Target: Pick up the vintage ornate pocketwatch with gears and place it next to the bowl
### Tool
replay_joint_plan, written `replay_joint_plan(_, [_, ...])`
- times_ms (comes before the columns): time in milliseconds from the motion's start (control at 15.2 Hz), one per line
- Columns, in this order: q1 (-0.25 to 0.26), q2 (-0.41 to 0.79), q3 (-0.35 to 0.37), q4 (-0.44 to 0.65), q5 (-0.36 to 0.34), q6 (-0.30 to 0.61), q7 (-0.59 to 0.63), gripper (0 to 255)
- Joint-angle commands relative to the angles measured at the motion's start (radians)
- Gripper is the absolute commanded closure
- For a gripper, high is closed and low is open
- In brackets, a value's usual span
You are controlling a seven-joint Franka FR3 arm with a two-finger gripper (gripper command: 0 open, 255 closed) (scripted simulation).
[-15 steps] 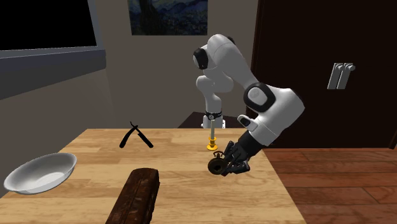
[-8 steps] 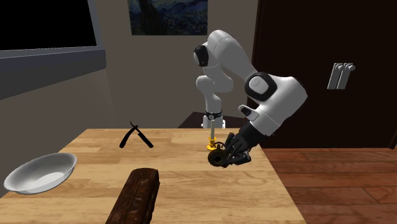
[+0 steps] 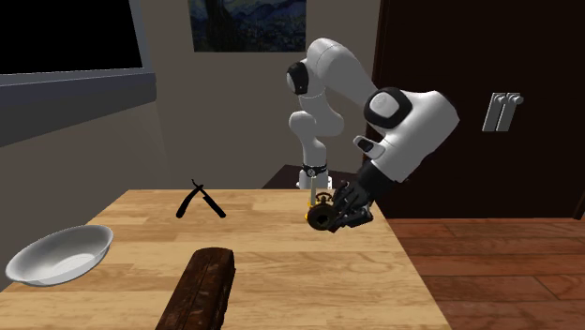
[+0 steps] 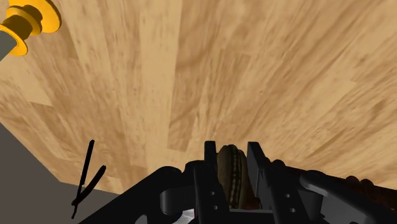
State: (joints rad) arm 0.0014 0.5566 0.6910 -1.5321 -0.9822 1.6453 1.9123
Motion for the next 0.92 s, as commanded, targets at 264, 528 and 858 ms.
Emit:
replay_joint_plan(264, [0.0,-0.028,0.01,0.036,0.02,-0.042,-0.042,255])
replay_joint_plan(528, [0.003,-0.042,0.016,0.068,0.03,-0.073,-0.071,255])
replay_joint_plan(858, [-0.1,-0.102,0.007,-0.025,0.04,0.017,-0.116,255])
